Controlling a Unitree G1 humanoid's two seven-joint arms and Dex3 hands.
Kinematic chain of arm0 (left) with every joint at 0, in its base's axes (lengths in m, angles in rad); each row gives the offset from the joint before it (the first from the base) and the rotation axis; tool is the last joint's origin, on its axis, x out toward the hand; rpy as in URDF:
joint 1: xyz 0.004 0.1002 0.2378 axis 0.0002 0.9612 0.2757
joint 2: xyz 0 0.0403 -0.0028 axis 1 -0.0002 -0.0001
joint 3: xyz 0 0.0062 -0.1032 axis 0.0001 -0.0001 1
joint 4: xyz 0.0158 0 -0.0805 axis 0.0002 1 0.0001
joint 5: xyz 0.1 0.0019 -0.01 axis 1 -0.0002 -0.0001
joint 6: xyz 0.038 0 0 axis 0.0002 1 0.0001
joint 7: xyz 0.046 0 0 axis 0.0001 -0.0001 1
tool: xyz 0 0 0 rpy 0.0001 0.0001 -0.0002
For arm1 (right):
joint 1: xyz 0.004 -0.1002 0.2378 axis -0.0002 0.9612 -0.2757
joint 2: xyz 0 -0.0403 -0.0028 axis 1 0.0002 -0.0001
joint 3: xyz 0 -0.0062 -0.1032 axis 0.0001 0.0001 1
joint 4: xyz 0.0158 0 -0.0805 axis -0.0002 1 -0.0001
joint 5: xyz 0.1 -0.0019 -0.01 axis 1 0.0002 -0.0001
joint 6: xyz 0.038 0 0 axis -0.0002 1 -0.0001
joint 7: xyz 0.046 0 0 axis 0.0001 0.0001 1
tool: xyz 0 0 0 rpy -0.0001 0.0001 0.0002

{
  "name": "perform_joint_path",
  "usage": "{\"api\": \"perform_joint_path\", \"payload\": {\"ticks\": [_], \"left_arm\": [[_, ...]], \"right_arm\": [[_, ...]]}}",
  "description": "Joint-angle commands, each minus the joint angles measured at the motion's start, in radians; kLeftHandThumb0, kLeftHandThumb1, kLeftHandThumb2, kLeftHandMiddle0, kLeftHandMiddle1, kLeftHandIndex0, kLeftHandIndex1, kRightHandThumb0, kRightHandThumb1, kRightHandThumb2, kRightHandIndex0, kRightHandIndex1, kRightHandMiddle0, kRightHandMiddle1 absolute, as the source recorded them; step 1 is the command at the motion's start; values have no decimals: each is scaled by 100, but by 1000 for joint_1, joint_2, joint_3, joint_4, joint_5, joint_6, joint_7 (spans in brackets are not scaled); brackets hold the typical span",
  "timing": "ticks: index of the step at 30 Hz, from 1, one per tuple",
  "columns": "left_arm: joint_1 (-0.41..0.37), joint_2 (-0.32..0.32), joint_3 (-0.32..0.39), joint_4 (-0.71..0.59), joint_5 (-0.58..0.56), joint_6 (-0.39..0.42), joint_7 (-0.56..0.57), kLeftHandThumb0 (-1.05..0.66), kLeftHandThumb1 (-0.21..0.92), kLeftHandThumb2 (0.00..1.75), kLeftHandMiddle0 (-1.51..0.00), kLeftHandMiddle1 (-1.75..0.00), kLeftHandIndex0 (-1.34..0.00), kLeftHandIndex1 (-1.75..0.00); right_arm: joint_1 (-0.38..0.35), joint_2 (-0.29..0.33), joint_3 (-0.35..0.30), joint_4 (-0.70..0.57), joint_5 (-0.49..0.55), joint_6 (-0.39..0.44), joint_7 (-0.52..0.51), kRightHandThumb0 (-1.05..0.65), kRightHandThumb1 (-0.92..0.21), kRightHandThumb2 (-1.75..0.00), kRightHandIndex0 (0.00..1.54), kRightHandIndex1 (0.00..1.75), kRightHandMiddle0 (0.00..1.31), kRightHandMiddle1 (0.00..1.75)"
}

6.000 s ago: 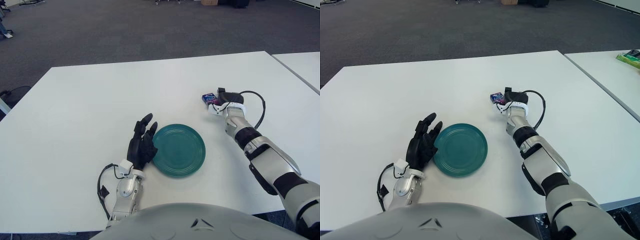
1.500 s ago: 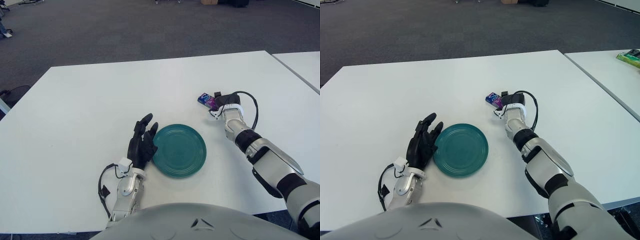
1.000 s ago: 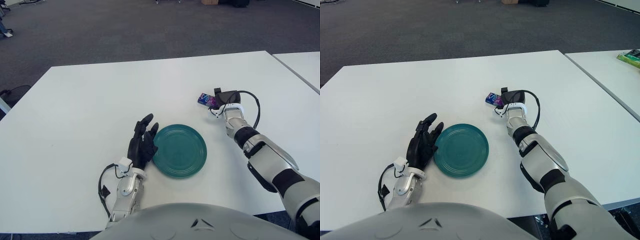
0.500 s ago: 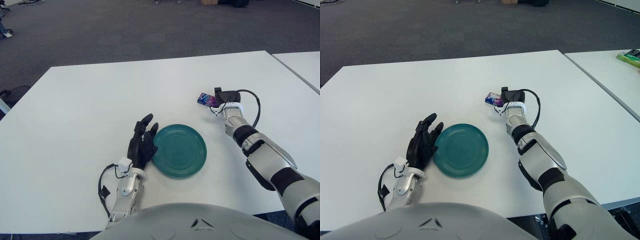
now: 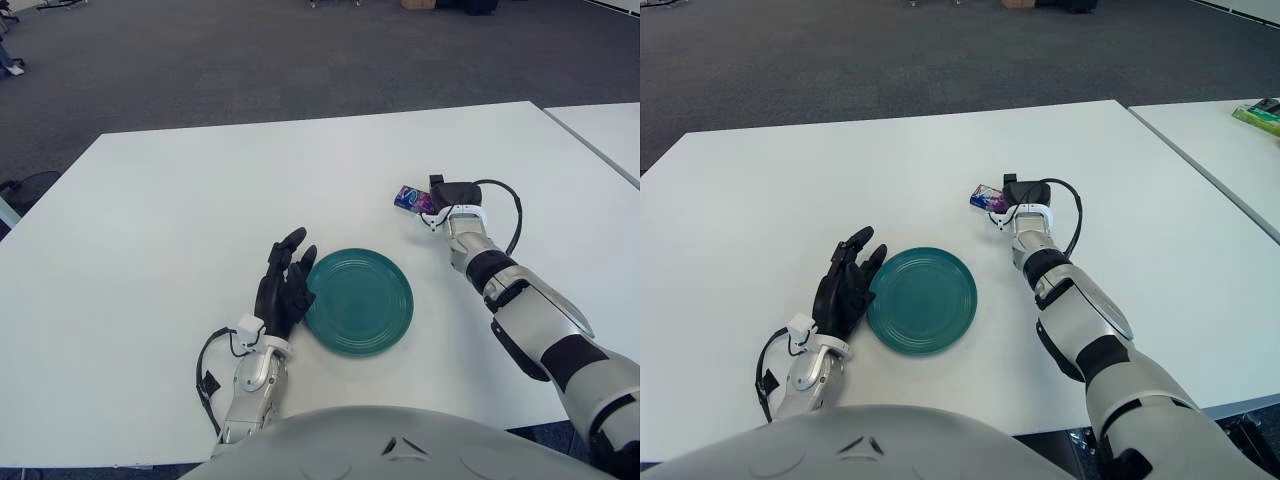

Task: Put the gum into the plate.

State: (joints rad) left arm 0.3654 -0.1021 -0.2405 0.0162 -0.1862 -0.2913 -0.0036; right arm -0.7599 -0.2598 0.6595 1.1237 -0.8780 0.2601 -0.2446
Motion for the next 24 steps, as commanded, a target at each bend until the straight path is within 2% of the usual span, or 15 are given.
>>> {"api": "perform_joint_path", "payload": {"ticks": [1,8,12,24], "left_arm": [[18,-52,-7,15,-11,19,2,-93,92,92,-56,-1,-21,-77],[16,-53,-6,22,-16,17,-3,-92,92,92,-57,-1,-21,-77],[13,-56,-6,33,-7,6,3,-91,92,92,-57,-1,-19,-77],[21,-57,-8,38,-18,-9,-7,-89,92,92,-57,-1,-18,-76]], "right_arm": [[-9,13,1,9,11,-24,1,-47,-92,-75,77,175,58,175],[-48,6,1,15,6,-64,-39,-47,-92,-77,76,175,58,175],[-115,-2,-14,27,14,-108,-55,-49,-92,-79,77,175,59,175],[-176,-75,-80,1,64,-239,-131,-52,-92,-78,82,175,65,175]]}}
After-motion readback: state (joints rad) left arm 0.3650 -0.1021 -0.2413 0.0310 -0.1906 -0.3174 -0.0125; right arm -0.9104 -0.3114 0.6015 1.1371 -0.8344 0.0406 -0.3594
